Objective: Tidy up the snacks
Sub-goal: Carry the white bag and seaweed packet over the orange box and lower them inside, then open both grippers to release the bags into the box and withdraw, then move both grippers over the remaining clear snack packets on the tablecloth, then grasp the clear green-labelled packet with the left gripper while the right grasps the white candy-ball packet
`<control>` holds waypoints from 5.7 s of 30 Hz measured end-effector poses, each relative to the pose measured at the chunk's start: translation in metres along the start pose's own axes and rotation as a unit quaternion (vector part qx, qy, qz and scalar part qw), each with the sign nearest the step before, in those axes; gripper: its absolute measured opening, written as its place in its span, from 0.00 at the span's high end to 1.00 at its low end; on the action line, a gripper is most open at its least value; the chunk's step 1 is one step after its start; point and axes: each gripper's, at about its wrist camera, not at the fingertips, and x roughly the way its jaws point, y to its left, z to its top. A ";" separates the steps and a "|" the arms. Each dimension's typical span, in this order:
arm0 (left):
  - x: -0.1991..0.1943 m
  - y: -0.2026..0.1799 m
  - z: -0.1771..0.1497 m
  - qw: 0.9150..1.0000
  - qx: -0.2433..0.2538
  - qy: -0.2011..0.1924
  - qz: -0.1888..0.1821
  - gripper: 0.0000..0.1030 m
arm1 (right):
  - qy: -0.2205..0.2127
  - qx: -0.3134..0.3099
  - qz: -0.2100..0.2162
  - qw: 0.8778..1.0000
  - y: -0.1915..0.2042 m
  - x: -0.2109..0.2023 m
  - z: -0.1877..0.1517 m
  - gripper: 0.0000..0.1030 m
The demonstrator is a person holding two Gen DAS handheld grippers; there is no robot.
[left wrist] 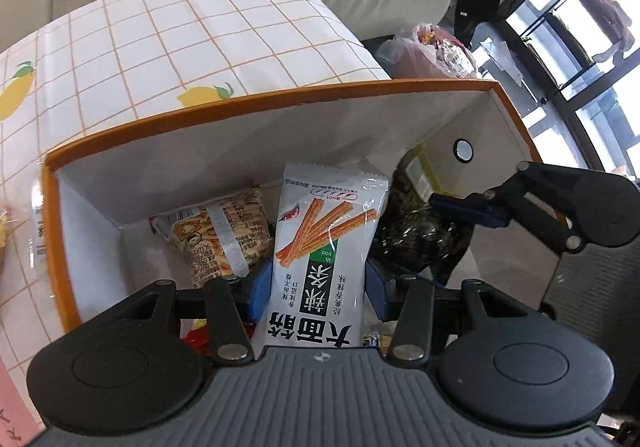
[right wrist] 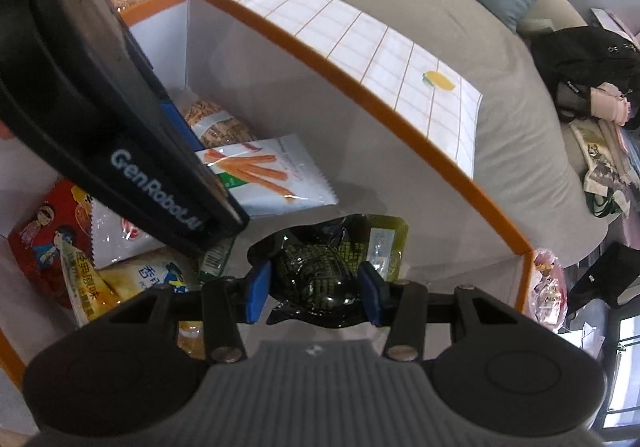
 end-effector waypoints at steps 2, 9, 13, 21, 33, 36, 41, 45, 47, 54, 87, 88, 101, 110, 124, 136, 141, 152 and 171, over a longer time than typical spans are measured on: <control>0.004 0.000 0.001 1.000 -0.002 0.005 -0.014 0.46 | 0.008 -0.001 0.007 1.000 -0.001 0.004 -0.001 0.55; 0.020 -0.007 0.001 1.000 0.005 0.023 -0.010 0.44 | 0.030 0.003 0.017 0.999 -0.003 0.011 -0.005 0.55; 0.020 -0.007 0.000 1.000 0.006 0.026 -0.006 0.39 | 0.037 0.006 0.022 0.999 -0.004 0.015 -0.005 0.55; 0.010 0.001 -0.004 1.000 -0.013 0.017 -0.022 0.23 | 0.053 0.045 0.043 0.997 -0.021 0.030 0.002 0.55; -0.010 -0.009 -0.012 1.000 0.014 -0.006 0.019 0.20 | 0.082 0.063 0.061 0.993 -0.036 0.042 0.021 0.44; -0.018 -0.011 -0.016 0.999 0.020 -0.011 0.026 0.20 | 0.092 0.057 0.048 0.993 -0.038 0.039 0.025 0.40; -0.036 -0.017 -0.023 0.999 0.027 -0.028 0.024 0.20 | 0.107 0.078 0.037 0.991 -0.044 0.027 0.026 0.28; -0.060 -0.020 -0.032 0.998 0.027 -0.058 0.024 0.20 | 0.103 0.089 0.024 0.990 -0.050 0.011 0.027 0.18; -0.074 -0.020 -0.039 0.996 0.028 -0.079 0.030 0.20 | 0.088 0.097 0.004 0.991 -0.052 -0.001 0.030 0.18; -0.122 -0.013 -0.069 0.987 0.014 -0.149 0.065 0.22 | -0.016 0.187 -0.056 0.981 -0.020 -0.056 0.006 0.18; -0.190 0.126 -0.223 0.948 -0.153 -0.208 0.184 0.29 | -0.199 0.222 0.027 0.954 0.172 -0.115 0.046 0.19; -0.189 0.130 -0.224 0.948 -0.156 -0.208 0.183 0.30 | -0.202 0.219 0.030 0.954 0.175 -0.114 0.049 0.19; -0.178 0.166 -0.219 0.955 -0.135 -0.209 0.159 0.39 | -0.187 0.183 0.054 0.964 0.193 -0.080 0.091 0.31; -0.167 0.189 -0.193 0.962 -0.115 -0.193 0.157 0.31 | -0.150 0.179 0.085 0.969 0.184 -0.053 0.115 0.37; -0.140 0.255 -0.138 0.933 -0.303 -0.179 0.078 0.30 | -0.060 0.126 0.081 0.987 0.157 0.000 0.173 0.40; -0.105 0.279 -0.115 0.906 -0.377 -0.164 0.097 0.30 | -0.023 0.190 0.013 0.981 0.149 0.045 0.201 0.42; -0.098 0.280 -0.112 0.904 -0.383 -0.159 0.102 0.30 | -0.013 0.219 -0.026 0.975 0.150 0.065 0.210 0.42; -0.100 0.277 -0.111 0.914 -0.356 -0.153 0.123 0.47 | 0.006 0.250 -0.056 0.967 0.153 0.088 0.210 0.48; -0.123 0.255 -0.170 0.926 -0.320 -0.126 0.156 0.56 | -0.019 0.223 0.056 0.973 0.191 0.051 0.173 1.00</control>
